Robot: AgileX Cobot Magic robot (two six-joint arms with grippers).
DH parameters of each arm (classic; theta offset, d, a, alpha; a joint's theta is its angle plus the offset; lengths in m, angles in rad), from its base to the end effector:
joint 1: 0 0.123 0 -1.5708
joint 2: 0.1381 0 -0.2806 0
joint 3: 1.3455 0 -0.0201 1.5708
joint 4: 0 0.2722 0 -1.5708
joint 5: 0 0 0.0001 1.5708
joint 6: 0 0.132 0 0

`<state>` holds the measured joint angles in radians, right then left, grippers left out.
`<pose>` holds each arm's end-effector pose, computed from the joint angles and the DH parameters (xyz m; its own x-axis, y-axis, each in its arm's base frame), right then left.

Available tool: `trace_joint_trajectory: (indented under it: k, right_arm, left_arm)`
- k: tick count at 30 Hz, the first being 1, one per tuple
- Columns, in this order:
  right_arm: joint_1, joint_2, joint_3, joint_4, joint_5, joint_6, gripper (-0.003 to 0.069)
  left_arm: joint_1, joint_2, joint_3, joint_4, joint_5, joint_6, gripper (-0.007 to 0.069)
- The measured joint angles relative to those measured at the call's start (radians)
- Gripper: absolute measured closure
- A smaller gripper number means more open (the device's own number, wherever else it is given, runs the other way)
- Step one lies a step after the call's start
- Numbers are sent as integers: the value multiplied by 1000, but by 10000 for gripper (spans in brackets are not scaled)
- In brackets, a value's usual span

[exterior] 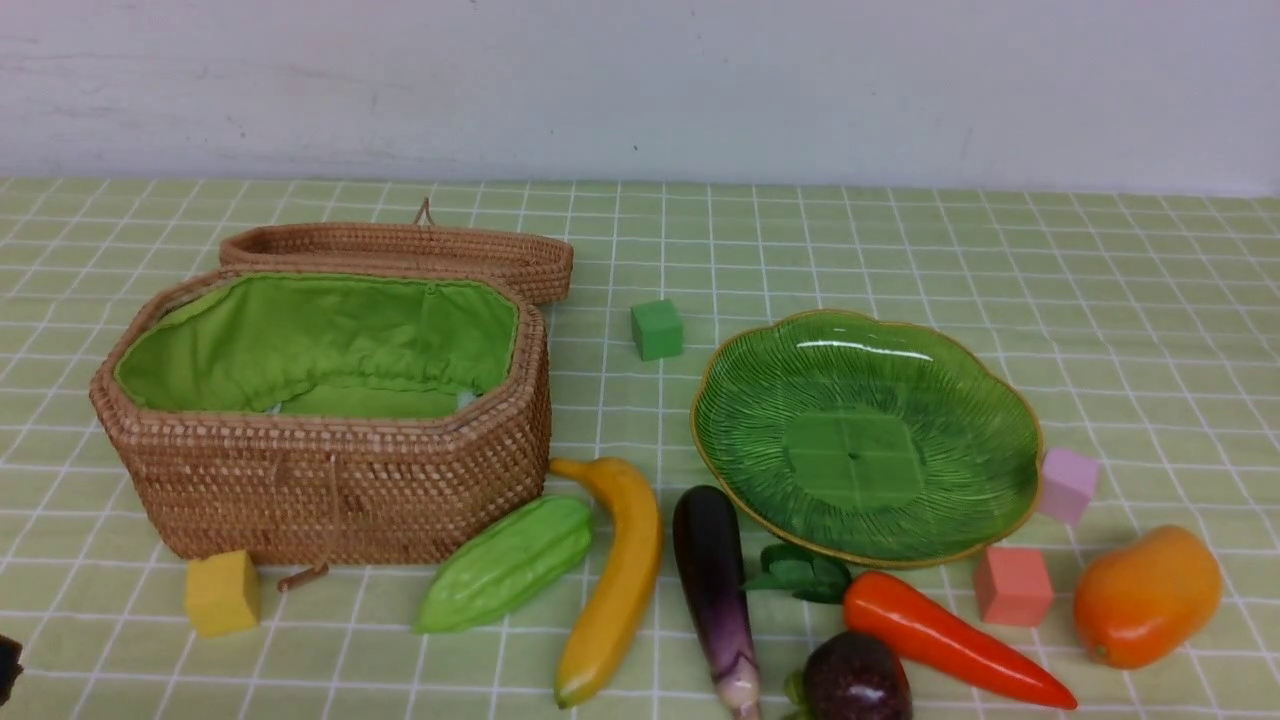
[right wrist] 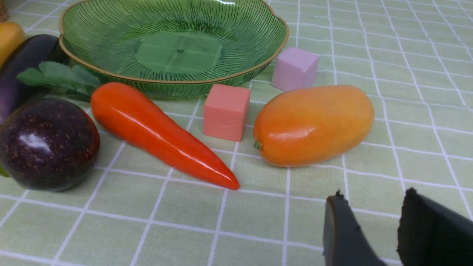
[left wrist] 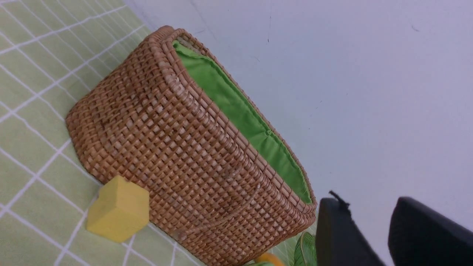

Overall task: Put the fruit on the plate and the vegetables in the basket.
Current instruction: Take a chayote with your left arm and place it on the basket on the left.

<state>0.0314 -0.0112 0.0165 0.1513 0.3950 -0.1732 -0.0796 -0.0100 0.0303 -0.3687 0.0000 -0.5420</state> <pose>0.1165 0.0113 0.1606 -0.3009 -0.0428 -0.9527 -0.0967 0.9952 -0.0142 0.1233 -0.0099 0.2058 -0.0220 -0.7907 -0.6118 0.1014 0.6070 -0.7882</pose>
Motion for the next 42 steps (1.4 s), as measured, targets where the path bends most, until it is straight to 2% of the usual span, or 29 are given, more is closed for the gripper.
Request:
trace_joint_trajectory:
  k: [5, 10, 13, 16, 17, 18, 20, 21, 22, 23, 24, 25, 28, 30, 33, 34, 35, 36, 37, 42]
  right_arm:
    - [0, 0, 0, 0, 0, 0, 419]
    - [0, 0, 0, 0, 0, 0, 419]
    - [0, 0, 1, 7, -17, 0, 419]
    - [0, 0, 10, 97, -86, 34, 419]
    - [0, 0, 10, 115, -97, 38, 419]
    - [0, 0, 10, 190, -157, 69, 419]
    - [0, 0, 10, 306, -229, 115, 419]
    - [0, 0, 10, 331, -235, 119, 419]
    - [0, 0, 10, 422, -277, 151, 419]
    - [0, 0, 10, 433, -281, 157, 419]
    - [0, 0, 10, 521, -309, 166, 420]
    - [0, 0, 10, 557, -311, 173, 425]
    - [0, 0, -19, 591, -258, 158, 447]
    - [0, 15, -105, 598, -146, 95, 501]
    - [0, 93, -256, 595, 35, -59, 580]
    - [0, 93, -266, 595, 47, -69, 585]
    - [0, 142, -349, 588, 136, -152, 621]
    - [0, 155, -359, 586, 161, -162, 624]
    - [0, 197, -433, 575, 261, -231, 650]
    - [0, 314, -568, 546, 473, -323, 659]
  left_arm:
    - [0, 0, -55, 19, 62, 6, 638]
    - [0, 47, -184, 64, 174, 75, 638]
    - [-9, 141, -304, 72, 320, 185, 638]
    - [-70, 240, -398, 62, 433, 321, 638]
    - [-70, 246, -404, 62, 440, 331, 638]
    - [-118, 306, -442, 44, 491, 418, 638]
    - [-172, 386, -479, 16, 555, 508, 638]
    - [-177, 386, -482, 13, 562, 517, 638]
    - [-217, 468, -505, -8, 610, 582, 638]
    - [-222, 477, -507, -10, 610, 590, 638]
    - [-256, 554, -525, -24, 635, 654, 638]
    - [-278, 611, -534, -33, 636, 699, 638]
    - [-304, 699, -554, -50, 623, 752, 638]
    - [-314, 798, -593, -67, 607, 786, 638]
    - [-314, 925, -656, -67, 607, 871, 638]
    - [-314, 925, -660, -67, 607, 878, 638]
    - [-314, 985, -693, -68, 614, 926, 638]
    - [-314, 1000, -696, -71, 615, 930, 638]
    - [-314, 1046, -720, -77, 616, 962, 638]
    - [-366, 1164, -760, -79, 580, 1005, 638]
